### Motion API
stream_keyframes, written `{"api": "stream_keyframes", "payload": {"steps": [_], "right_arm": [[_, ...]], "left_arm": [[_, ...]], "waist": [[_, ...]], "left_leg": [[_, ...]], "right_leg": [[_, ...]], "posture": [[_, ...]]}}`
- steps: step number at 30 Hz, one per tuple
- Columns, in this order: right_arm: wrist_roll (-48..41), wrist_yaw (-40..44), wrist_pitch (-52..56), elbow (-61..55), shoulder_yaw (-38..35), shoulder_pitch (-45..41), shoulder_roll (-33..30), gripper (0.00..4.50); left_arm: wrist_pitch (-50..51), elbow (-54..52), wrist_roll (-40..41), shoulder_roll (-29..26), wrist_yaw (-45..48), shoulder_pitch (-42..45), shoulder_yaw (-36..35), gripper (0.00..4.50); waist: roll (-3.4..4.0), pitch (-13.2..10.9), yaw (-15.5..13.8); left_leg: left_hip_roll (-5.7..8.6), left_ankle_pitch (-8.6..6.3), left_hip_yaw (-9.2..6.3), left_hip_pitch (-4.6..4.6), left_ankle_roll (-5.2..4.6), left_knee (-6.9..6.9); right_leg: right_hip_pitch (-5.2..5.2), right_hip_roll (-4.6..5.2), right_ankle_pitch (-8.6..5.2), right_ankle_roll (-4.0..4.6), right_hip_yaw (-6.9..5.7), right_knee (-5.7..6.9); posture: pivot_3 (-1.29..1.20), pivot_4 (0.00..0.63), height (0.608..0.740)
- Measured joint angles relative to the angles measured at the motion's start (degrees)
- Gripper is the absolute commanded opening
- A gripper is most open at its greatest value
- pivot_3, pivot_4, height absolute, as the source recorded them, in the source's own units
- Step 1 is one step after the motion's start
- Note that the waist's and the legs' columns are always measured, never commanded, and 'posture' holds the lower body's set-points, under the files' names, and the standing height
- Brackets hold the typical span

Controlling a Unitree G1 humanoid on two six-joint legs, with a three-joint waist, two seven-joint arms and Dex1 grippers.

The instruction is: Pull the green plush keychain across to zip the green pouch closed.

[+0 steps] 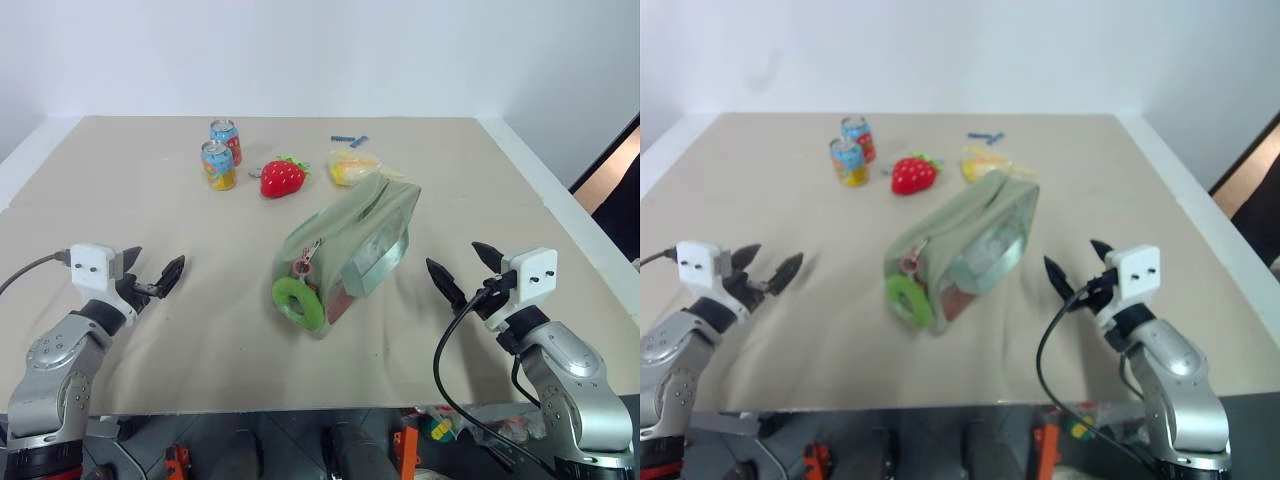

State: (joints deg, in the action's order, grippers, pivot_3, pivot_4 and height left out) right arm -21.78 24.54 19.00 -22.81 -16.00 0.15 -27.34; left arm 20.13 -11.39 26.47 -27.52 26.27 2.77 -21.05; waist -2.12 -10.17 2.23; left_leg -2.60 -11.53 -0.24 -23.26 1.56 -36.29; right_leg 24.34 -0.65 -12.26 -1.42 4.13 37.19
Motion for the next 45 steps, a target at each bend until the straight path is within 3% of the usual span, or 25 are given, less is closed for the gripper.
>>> {"api": "stream_keyframes", "payload": {"steps": [19, 24, 27, 29, 30, 34, 37, 42, 45], "right_arm": [[-0.10, 2.50, -0.12, 2.32, 0.00, -0.74, -0.79, 4.50], [-2.33, 4.89, 0.92, 2.56, 0.04, -2.61, -1.80, 4.50], [-5.91, 8.25, 4.01, 2.53, -0.35, -8.43, -6.59, 4.50], [-7.39, 10.33, 5.01, 2.60, -0.52, -10.86, -8.92, 4.50], [-8.64, 14.25, 5.87, 4.39, -0.70, -14.58, -13.10, 4.50], [-9.38, 21.87, 6.02, 12.41, 1.19, -24.57, -18.09, 4.50], [-4.37, 34.49, -1.91, 26.42, 8.15, -39.41, -21.70, 4.50], [5.97, 50.45, -19.70, 52.23, 19.24, -54.88, -18.44, 4.50], [8.84, 55.37, -24.75, 62.27, 21.83, -59.43, -16.01, 4.50]], "left_arm": [[0.33, 0.01, 1.82, -0.32, 3.77, 2.37, 0.97, 4.46], [6.80, -0.36, 10.58, -4.07, 8.05, 10.26, 0.76, 4.46], [17.24, -5.69, 23.14, -12.86, 13.22, 21.81, 0.67, 4.46], [20.65, -8.23, 27.97, -15.16, 15.17, 25.13, 0.72, 4.46], [25.10, -10.75, 32.83, -17.76, 17.81, 26.40, 2.30, 4.46], [29.20, -12.50, 35.79, -18.78, 20.49, 25.77, 6.25, 4.46], [29.95, -13.79, 35.46, -19.02, 23.25, 25.57, 10.22, 4.46], [29.05, -13.94, 33.10, -18.02, 24.37, 26.62, 13.17, 4.46], [28.97, -13.98, 33.04, -17.77, 24.05, 26.91, 13.49, 4.46]], "waist": [[0.00, 0.00, 0.03], [-0.03, -0.08, 0.04], [-0.06, -0.16, 0.35], [0.03, -0.10, 0.53], [0.07, -0.13, 0.75], [0.26, -0.33, 0.87], [0.31, -0.36, 1.09], [0.26, -0.38, 1.17], [0.27, -0.39, 1.12]], "left_leg": [[0.01, 0.00, 0.00, 0.00, 0.00, -0.01], [0.00, 0.01, -0.04, -0.06, -0.01, -0.13], [0.05, 0.02, 0.07, -0.08, 0.00, -0.20], [0.08, -0.03, 0.21, 0.00, -0.03, -0.17], [0.09, -0.11, 0.30, 0.04, -0.08, -0.15], [-0.01, -0.22, 0.24, 0.01, -0.27, -0.11], [-0.07, -0.22, 0.19, 0.12, -0.29, -0.08], [-0.06, -0.22, 0.14, 0.05, -0.29, -0.07], [-0.04, -0.26, 0.15, -0.02, -0.34, -0.06]], "right_leg": [[0.00, -0.01, 0.01, -0.01, 0.00, 0.00], [0.00, -0.05, 0.01, 0.01, -0.03, 0.03], [-0.02, -0.01, 0.02, 0.00, 0.09, -0.01], [-0.07, 0.03, 0.07, -0.10, 0.22, -0.05], [-0.04, 0.02, 0.12, -0.19, 0.33, -0.04], [0.08, -0.18, 0.08, -0.16, 0.33, 0.04], [0.03, -0.27, 0.04, -0.04, 0.28, 0.07], [0.03, -0.29, 0.05, -0.05, 0.26, 0.06], [0.06, -0.25, 0.13, -0.19, 0.26, 0.06]], "posture": [[0.00, 0.150, 0.740], [0.00, 0.150, 0.740], [0.00, 0.150, 0.740], [0.00, 0.150, 0.740], [0.00, 0.150, 0.740], [0.00, 0.150, 0.740], [0.00, 0.150, 0.740], [0.00, 0.150, 0.740], [0.00, 0.150, 0.740]]}}
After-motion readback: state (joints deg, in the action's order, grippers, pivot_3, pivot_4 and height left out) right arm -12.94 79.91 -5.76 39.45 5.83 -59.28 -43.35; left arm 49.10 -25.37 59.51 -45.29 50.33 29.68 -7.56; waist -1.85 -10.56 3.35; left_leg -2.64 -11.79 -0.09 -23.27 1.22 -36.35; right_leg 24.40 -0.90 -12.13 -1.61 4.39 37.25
